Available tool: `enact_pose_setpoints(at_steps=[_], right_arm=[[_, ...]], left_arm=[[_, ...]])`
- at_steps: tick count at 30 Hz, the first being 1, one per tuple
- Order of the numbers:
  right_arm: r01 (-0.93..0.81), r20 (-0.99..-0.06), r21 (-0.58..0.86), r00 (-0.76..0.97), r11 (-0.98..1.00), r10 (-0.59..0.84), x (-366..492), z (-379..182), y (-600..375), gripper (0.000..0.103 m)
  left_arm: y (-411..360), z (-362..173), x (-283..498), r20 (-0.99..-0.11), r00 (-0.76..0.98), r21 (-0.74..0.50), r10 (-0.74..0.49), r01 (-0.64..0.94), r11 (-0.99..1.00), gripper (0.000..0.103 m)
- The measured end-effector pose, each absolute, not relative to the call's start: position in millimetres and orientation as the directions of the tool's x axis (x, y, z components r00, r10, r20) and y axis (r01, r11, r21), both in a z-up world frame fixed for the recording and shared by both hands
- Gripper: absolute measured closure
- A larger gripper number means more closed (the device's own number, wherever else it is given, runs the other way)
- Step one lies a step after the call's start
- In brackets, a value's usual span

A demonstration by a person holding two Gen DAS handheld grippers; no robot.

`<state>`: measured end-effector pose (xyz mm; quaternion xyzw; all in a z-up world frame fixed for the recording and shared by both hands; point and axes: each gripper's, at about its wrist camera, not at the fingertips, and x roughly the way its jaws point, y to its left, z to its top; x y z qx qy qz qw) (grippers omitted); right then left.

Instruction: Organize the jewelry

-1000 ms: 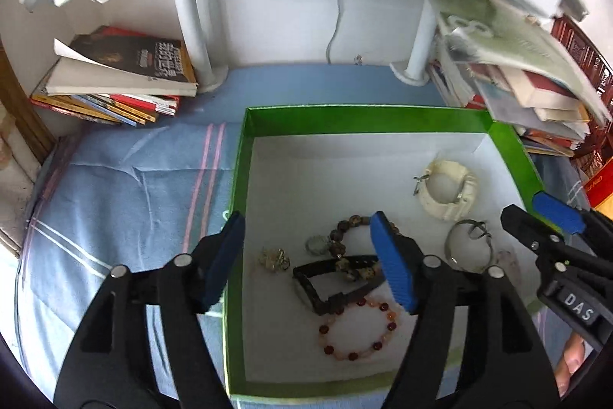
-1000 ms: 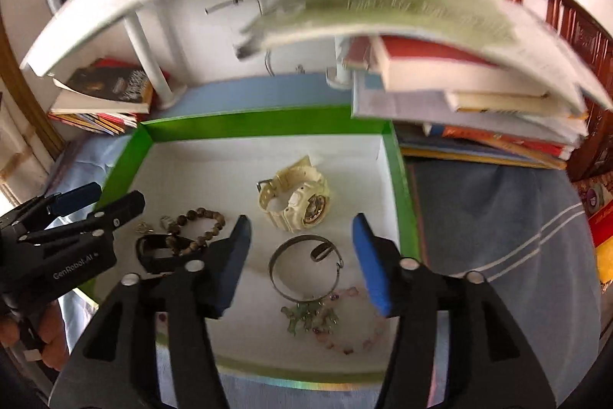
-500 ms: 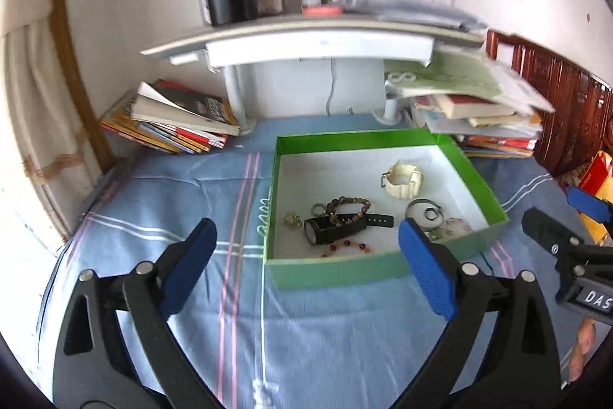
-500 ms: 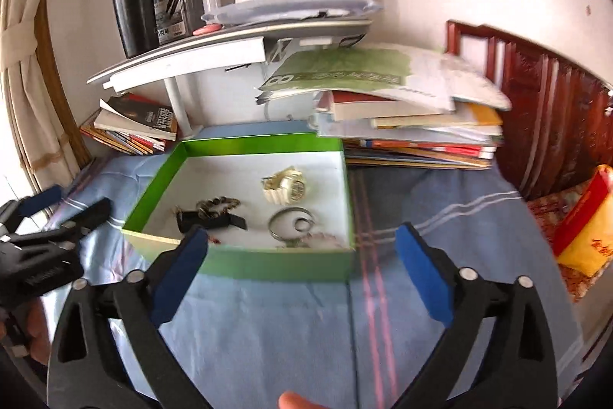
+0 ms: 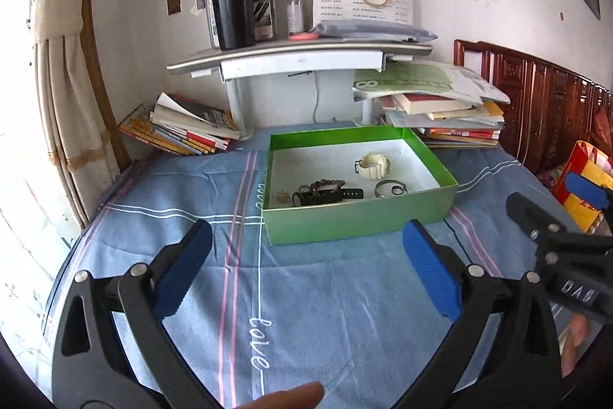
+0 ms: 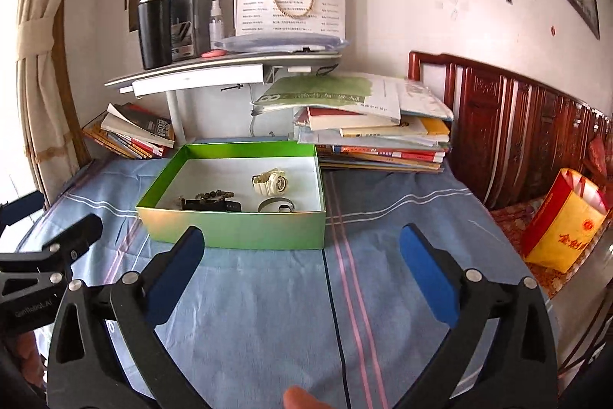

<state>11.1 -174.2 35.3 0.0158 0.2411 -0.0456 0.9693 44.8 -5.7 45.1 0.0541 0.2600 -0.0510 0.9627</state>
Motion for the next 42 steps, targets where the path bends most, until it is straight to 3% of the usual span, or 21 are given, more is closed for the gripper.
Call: enact_pose_setpoints(at_steps=[14,42], right_arm=[[0.1,-0.423,0.001,0.902,0.995,-0.091,-14.4,47.9,-168.9,0.003],[0.102,-0.424,0.002,0.901,0.995,-0.091,-15.8,48.1,-166.7,0.003]], left_arm=[[-2.1,53.6,21.5,-0.48,0.874,0.068,-0.074,0.121,0.99,0.004],[-0.3,54.0,22.7,-0.487,0.87,0.078,-0.078,0.132,0.988,0.004]])
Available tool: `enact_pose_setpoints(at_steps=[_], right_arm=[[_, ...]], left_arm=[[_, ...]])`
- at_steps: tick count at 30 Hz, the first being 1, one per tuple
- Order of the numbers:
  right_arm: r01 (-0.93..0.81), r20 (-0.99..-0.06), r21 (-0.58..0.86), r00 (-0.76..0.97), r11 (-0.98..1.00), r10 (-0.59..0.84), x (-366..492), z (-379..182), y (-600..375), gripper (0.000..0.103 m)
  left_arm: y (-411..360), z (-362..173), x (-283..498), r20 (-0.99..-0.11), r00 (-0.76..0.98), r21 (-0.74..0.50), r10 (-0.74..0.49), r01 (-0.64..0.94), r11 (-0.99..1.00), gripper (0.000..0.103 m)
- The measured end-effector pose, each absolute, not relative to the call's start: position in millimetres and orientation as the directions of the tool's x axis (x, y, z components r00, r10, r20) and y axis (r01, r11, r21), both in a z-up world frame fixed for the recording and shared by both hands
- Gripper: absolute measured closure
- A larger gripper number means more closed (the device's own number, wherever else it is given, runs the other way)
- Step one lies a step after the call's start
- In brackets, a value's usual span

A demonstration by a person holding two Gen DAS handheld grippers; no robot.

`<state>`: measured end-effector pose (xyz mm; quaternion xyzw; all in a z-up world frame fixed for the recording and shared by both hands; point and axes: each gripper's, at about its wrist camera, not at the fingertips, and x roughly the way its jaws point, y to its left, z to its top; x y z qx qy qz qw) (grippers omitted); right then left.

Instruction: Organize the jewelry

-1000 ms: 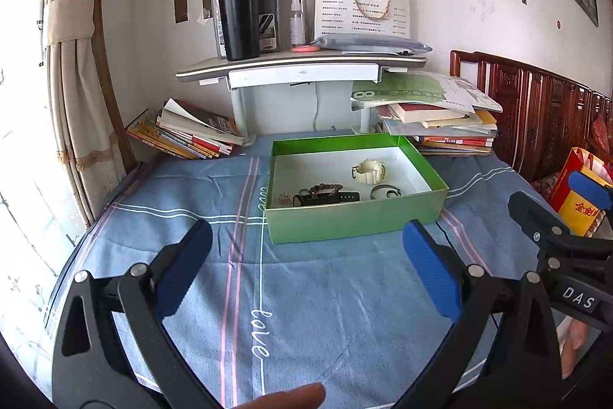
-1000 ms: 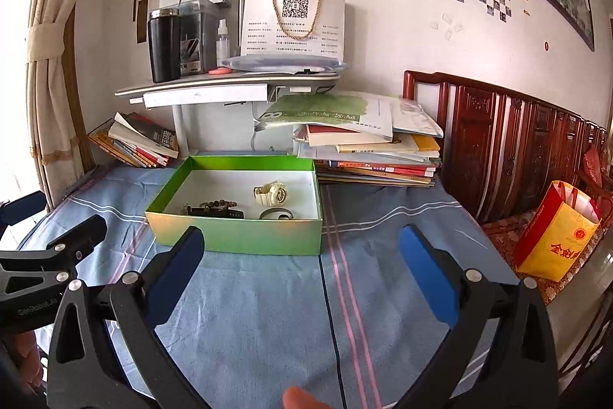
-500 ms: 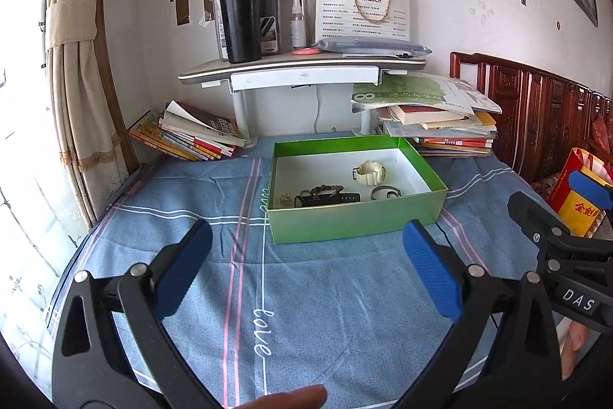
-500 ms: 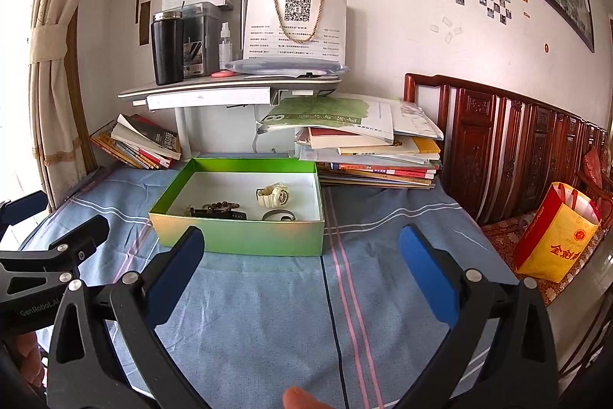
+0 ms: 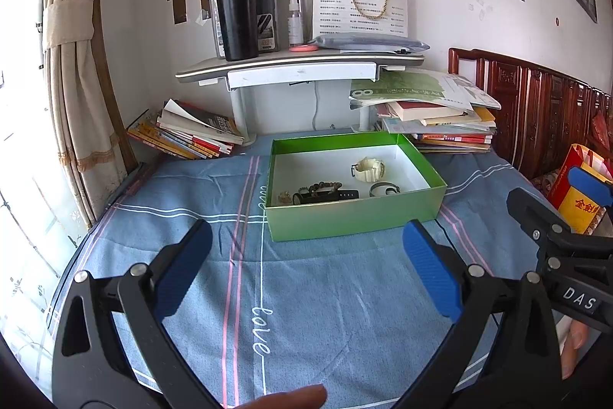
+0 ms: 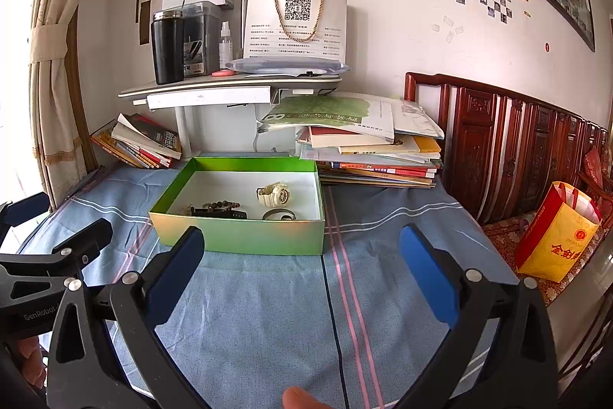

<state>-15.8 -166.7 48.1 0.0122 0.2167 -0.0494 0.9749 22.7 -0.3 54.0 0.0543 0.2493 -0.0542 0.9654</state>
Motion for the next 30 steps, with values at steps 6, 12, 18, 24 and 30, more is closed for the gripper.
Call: enact_pose_setpoints(at_steps=[6,12,18,24,30], right_arm=[[0.1,-0.424,0.001,0.901,0.995,-0.09,-15.2,48.1,-167.7,0.003],[0.101,-0.425,0.0,0.9,0.995,-0.091,-15.7,48.5,-167.4,0.003],[0.099,-0.431,-0.002,0.898,0.995,-0.09,-16.3,45.4,-164.8,0.003],[0.102,-0.433,-0.002,0.897,0.995,-0.093,-16.7,43.7,-162.5,0.003],[0.103,-0.433,-0.002,0.896,0.995,-0.094,-16.2,44.3,-162.4,0.003]], left_arm=[[-0.8,53.8,22.6,-0.488,0.87,0.08,-0.074,0.129,0.988,0.004],[-0.7,53.2,23.1,-0.492,0.868,0.082,-0.072,0.129,0.988,0.004],[2.1,53.6,22.9,-0.491,0.868,0.079,-0.071,0.125,0.989,0.004],[2.7,53.6,22.8,-0.491,0.869,0.08,-0.07,0.125,0.989,0.004],[2.3,53.8,21.2,-0.489,0.869,0.082,-0.068,0.124,0.989,0.004]])
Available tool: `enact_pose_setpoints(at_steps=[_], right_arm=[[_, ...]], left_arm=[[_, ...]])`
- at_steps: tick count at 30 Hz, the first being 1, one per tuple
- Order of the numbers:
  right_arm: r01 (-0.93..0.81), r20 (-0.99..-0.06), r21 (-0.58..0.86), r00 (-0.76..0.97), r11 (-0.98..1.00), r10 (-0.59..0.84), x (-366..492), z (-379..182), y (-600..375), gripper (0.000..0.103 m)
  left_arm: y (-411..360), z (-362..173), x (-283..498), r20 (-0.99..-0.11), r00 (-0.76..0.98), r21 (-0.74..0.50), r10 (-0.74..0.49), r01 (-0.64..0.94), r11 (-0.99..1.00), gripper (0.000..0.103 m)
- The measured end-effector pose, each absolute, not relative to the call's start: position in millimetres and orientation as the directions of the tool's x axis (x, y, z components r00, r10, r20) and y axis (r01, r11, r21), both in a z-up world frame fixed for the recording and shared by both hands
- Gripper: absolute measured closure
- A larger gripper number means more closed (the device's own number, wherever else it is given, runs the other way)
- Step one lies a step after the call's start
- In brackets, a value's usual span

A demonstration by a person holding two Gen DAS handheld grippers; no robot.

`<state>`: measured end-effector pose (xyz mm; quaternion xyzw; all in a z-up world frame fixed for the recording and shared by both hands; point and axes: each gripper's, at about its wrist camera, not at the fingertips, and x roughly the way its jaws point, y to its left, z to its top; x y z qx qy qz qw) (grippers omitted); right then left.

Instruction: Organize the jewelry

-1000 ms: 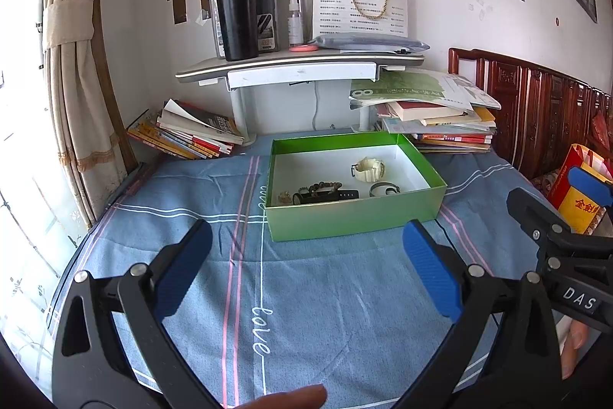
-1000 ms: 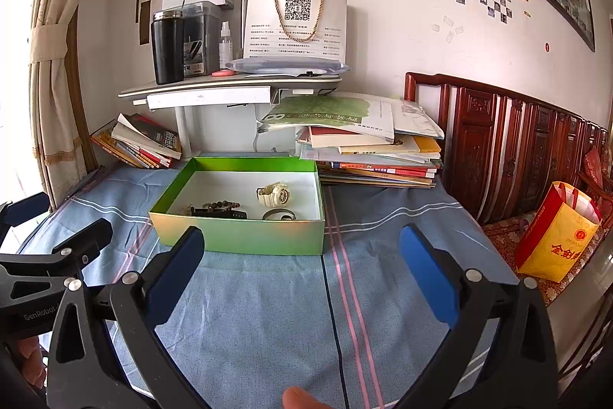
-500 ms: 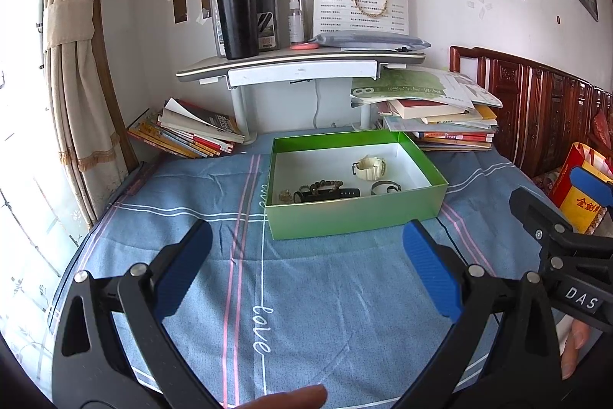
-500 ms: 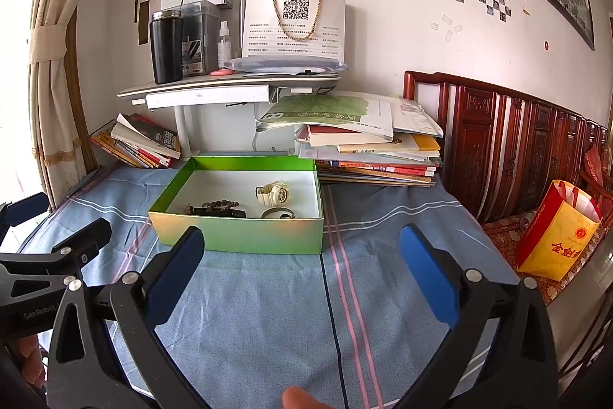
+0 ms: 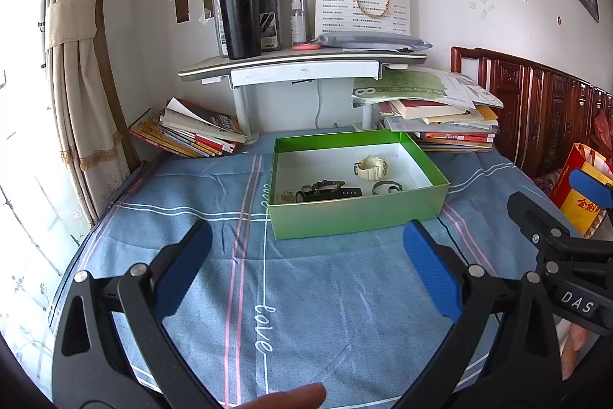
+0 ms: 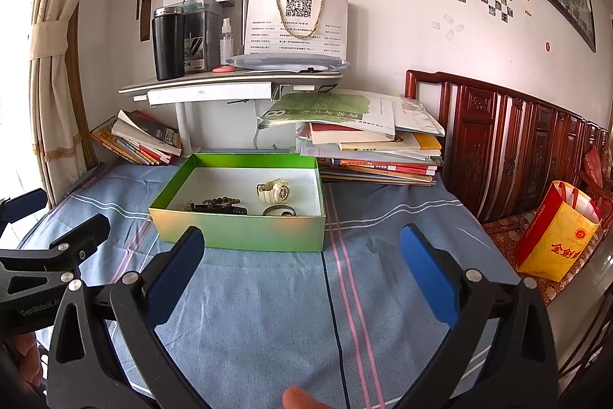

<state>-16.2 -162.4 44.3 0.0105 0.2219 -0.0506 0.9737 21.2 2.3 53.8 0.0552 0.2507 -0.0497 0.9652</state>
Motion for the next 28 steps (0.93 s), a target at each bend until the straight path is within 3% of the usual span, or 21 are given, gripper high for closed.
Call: enact_pose_setpoints(at_steps=[16,28], right_arm=[[0.102,-0.435,-0.004,0.896,0.995,-0.093,-16.4,44.4,-161.6,0.003],[0.096,-0.462,0.008,0.883,0.995,-0.081,-12.1,36.2,-162.4,0.003]], left_arm=[[2.1,51.5,20.1,-0.494,0.867,0.075,-0.063,0.114,0.991,0.004],[-0.3,39.8,28.4,-0.549,0.833,0.066,-0.076,0.133,0.989,0.004]])
